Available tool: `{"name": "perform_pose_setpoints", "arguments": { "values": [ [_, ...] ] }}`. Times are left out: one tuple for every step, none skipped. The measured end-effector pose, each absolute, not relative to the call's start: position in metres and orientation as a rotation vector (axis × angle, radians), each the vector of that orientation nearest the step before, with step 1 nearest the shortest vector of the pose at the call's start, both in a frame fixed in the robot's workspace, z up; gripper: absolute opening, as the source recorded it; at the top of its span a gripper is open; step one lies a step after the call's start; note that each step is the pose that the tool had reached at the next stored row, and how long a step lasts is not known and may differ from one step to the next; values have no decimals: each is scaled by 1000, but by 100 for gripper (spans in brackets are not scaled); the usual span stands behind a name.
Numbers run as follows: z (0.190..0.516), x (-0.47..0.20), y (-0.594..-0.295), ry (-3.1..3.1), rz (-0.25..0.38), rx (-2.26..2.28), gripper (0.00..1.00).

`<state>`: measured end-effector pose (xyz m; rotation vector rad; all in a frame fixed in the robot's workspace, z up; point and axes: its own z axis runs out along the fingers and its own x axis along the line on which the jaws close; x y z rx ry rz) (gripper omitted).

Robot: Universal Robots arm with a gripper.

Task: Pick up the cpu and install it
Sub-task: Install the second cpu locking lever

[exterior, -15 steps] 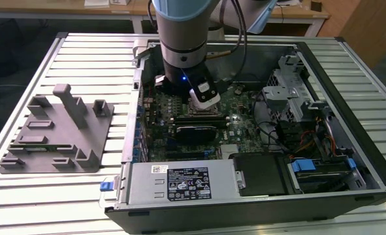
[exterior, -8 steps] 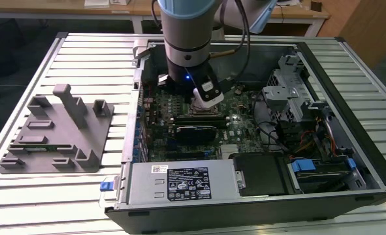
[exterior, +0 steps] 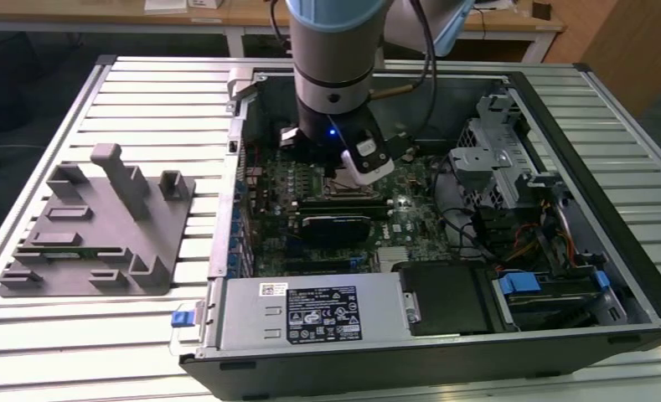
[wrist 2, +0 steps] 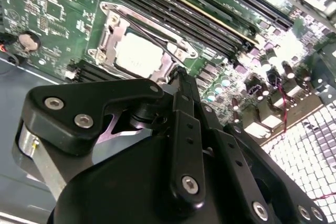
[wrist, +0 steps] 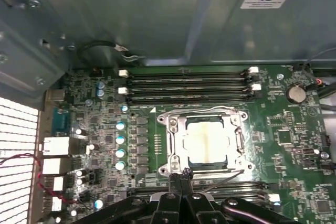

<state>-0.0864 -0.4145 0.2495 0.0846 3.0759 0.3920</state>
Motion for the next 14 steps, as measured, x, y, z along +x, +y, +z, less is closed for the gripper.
{"name": "perform_pose_setpoints", "arguments": {
  "values": [
    [250,-85,-414,3076,390,86,11],
    [250,-83,-414,3076,388,87,11],
    [250,-82,-414,3077,384,87,11],
    [250,-81,-414,3077,378,88,11],
    [249,-80,-414,3078,371,88,11],
    [249,-79,-414,3078,365,89,11],
    [249,-78,-414,3079,358,91,11],
    [249,-76,-414,3080,353,92,11],
    [249,-76,-414,3080,349,93,11],
    [248,-75,-414,3080,345,94,11],
    [247,-75,-414,3080,342,95,11],
    [247,-75,-414,3081,338,96,11],
    [246,-74,-414,3081,336,96,11],
    [245,-74,-414,3081,334,96,11]
  ]
}}
